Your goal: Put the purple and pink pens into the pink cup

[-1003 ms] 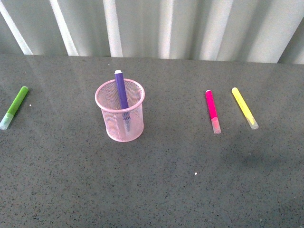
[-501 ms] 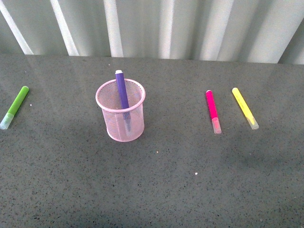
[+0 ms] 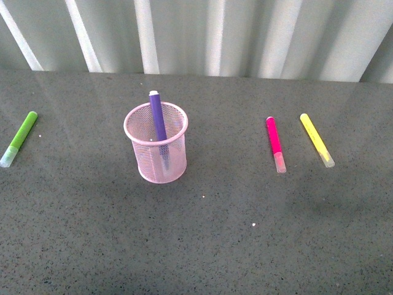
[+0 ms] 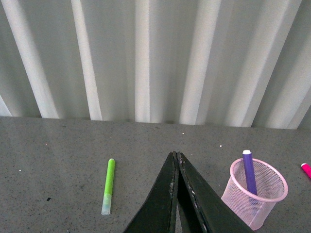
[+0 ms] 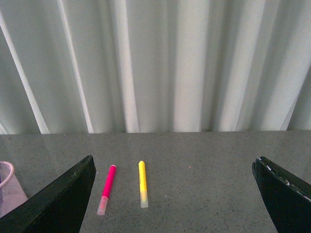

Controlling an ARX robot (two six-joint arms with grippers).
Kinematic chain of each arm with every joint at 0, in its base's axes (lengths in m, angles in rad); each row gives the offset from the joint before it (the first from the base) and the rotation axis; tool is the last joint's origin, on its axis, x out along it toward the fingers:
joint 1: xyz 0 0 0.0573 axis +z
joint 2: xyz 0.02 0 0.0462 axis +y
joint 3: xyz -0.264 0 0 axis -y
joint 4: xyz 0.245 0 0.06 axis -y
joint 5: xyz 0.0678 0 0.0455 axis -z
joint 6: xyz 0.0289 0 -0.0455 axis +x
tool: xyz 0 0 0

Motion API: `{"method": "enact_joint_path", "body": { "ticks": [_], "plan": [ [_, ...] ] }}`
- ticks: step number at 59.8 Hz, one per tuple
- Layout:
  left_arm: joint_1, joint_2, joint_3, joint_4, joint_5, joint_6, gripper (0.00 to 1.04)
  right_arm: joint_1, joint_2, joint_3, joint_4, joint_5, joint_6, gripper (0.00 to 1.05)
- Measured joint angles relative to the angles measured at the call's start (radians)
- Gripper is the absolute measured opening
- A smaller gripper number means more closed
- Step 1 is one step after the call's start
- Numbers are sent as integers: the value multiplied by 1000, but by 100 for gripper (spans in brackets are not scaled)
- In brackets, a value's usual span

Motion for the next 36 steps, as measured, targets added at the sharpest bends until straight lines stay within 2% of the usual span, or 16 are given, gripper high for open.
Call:
{"method": "enact_joint_path", "body": {
  "ticks": [36],
  "plan": [
    [0,-293,-1,-280,0,0,4,0,0,0,0,0,0,98]
  ]
}}
